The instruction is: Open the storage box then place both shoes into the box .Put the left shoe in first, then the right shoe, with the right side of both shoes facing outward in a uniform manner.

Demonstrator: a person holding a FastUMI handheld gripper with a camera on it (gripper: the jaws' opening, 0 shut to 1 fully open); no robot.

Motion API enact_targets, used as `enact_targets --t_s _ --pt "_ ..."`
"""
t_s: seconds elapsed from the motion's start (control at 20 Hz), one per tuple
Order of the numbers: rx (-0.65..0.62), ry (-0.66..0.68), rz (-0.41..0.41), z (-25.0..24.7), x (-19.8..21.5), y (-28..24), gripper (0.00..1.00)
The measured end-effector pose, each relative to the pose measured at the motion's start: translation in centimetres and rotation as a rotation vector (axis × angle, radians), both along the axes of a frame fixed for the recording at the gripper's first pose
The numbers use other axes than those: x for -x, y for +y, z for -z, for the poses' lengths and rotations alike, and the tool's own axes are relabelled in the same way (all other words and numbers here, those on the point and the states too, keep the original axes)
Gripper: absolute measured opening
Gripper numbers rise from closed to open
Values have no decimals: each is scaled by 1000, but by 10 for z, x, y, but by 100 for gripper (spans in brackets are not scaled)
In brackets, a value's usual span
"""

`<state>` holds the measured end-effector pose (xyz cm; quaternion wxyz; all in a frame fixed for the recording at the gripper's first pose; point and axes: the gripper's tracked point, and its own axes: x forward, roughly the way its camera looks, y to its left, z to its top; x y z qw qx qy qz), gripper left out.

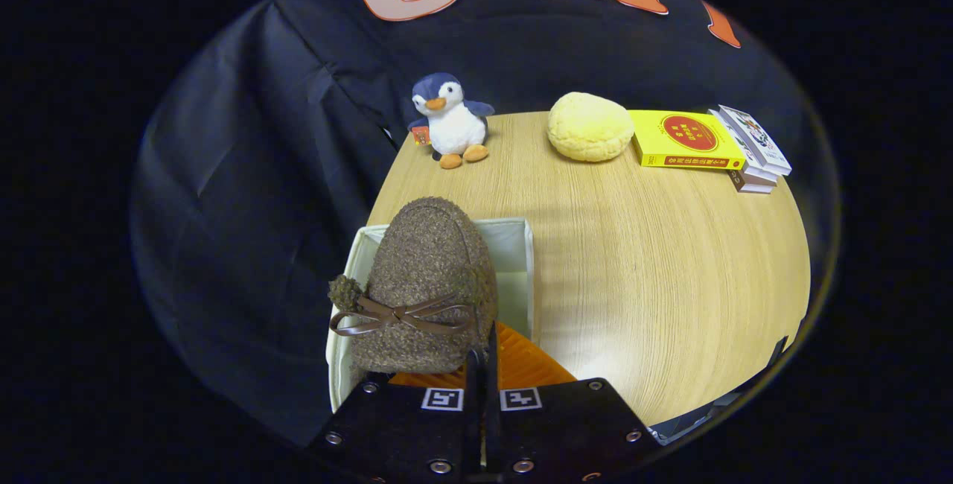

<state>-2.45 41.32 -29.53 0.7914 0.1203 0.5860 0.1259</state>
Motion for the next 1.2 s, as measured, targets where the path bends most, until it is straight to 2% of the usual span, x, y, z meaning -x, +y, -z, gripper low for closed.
enact_targets --t_s 0.35,0.65,0.95,1.2 --pt "120 23 -18 36 4 4 4" --pt "228 -19 -56 43 2 6 6" --pt "267 -15 -76 52 12 13 18" --pt "203 17 -83 36 32 15 34"
